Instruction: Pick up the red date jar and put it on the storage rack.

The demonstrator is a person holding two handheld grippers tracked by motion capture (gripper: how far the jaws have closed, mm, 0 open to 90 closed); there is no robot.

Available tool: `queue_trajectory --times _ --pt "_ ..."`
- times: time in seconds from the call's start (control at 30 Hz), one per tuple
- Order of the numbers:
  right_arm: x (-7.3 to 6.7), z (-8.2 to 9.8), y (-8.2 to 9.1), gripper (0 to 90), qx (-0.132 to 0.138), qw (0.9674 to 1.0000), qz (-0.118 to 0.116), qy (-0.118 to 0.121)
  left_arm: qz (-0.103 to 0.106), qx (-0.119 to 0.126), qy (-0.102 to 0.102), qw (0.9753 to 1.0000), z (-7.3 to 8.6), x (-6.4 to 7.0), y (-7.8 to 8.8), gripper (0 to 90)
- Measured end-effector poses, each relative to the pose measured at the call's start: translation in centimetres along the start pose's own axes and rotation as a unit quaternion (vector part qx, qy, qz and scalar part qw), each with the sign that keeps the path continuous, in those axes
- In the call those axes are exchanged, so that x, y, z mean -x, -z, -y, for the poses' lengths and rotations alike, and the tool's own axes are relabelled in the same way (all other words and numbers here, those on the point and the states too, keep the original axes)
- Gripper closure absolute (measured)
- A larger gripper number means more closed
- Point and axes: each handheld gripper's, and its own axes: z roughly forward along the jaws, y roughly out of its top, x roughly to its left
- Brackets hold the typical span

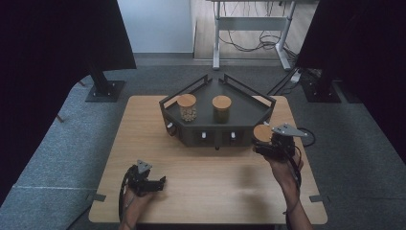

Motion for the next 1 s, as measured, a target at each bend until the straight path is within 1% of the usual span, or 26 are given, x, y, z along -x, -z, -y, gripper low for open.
queue_trajectory --times 0.37,0.67,1.0 --pt "0.7 -2.0 -0.5 24.1 0.002 1.0 0.004 -0.004 0.0 0.0 -0.001 1.0 0.0 0.0 0.0 2.5" --pt "1.3 -3.6 -1.2 24.1 0.001 0.9999 0.012 0.0 0.0 -0.001 -0.001 1.0 0.0 0.0 0.0 2.5" --pt "1.7 -5.1 -1.9 24.1 0.001 0.9999 0.016 -0.002 0.001 -0.001 -0.002 1.0 0.0 0.0 0.0 2.5"
